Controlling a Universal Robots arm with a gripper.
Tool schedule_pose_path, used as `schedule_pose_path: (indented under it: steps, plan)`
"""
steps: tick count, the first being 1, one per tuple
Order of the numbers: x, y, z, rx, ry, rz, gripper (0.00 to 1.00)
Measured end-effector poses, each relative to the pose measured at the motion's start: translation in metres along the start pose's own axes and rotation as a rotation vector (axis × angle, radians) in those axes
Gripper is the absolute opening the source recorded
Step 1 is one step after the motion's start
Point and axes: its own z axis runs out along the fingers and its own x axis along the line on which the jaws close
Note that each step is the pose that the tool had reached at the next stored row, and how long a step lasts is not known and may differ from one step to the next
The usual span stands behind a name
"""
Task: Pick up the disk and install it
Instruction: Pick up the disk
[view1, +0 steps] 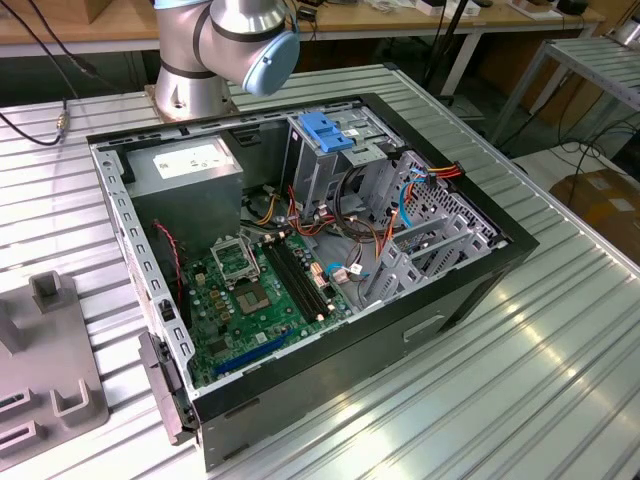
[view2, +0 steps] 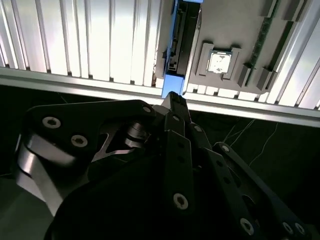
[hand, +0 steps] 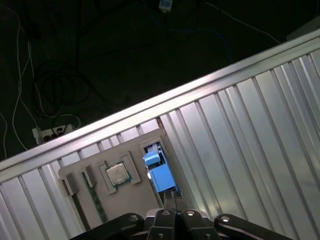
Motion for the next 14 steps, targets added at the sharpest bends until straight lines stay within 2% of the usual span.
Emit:
schedule_pose_path:
  steps: [5, 7, 14]
  plan:
    - [0.0000, 0.0000, 0.0001, -0.0016, 0.0003, -0.066, 0.10]
    - [0.0000, 0.0000, 0.0004, -0.0032, 0.0006, -0.131, 0.10]
    - [0.0001, 0.0000, 0.0010, -0.0065, 0.0014, -0.263, 0.10]
